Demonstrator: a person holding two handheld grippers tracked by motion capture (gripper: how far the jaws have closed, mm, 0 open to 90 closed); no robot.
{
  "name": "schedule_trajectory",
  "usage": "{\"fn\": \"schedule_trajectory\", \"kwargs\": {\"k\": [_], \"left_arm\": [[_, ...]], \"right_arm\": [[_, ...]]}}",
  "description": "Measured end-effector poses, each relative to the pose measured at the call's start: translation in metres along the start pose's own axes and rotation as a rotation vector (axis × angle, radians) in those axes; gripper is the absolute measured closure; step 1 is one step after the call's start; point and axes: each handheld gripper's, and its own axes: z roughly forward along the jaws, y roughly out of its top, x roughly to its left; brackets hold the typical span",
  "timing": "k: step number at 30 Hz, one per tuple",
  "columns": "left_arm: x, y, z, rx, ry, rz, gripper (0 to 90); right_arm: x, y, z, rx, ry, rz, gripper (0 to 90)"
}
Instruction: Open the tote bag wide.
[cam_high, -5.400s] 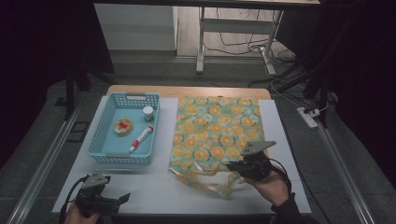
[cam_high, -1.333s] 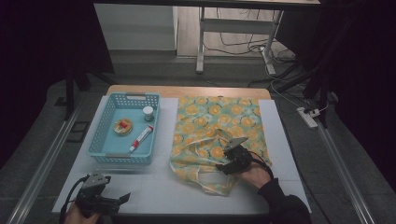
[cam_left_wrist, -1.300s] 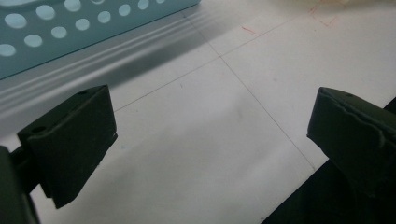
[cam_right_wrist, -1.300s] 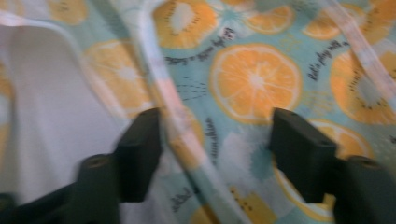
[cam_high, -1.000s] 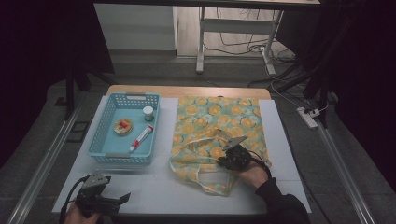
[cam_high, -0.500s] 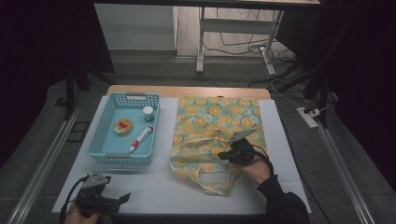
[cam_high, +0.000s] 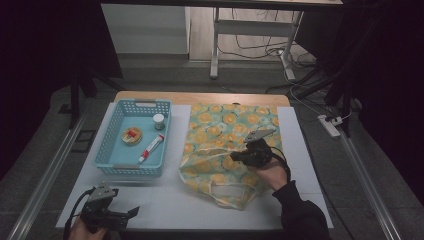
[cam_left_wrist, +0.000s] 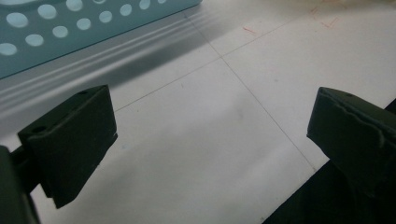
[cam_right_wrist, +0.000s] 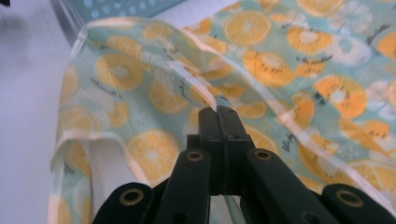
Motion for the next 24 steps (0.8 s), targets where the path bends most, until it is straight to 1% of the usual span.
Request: {"fn": "schedule_trajectory", "kwargs": {"k": [6, 9, 12, 15, 24], "left_arm": [[0.001, 0.0, -0.001, -0.004, -0.003, -0.002, 1.2], [0.0, 0.0, -0.001, -0.005, -0.003, -0.003, 1.2], [0.001, 0.0, -0.001, -0.005, -0.004, -0.003, 1.2], [0.001, 0.0, -0.001, -0.003, -0.004, -0.002, 1.2], [0.001, 0.0, -0.001, -0.005, -0.005, -0.008, 1.2]], "right_arm": [[-0.002, 0.016, -0.003, -0.037, 0.006, 0.005, 90.0], [-0.005, 0.026, -0.005, -0.055, 0.013, 0.024, 90.0], [-0.006, 0.03, -0.005, -0.064, 0.016, 0.033, 90.0], [-0.01, 0.039, -0.006, -0.079, 0.02, 0.05, 90.0], [-0.015, 0.052, -0.007, -0.099, 0.02, 0.059, 90.0]]}}
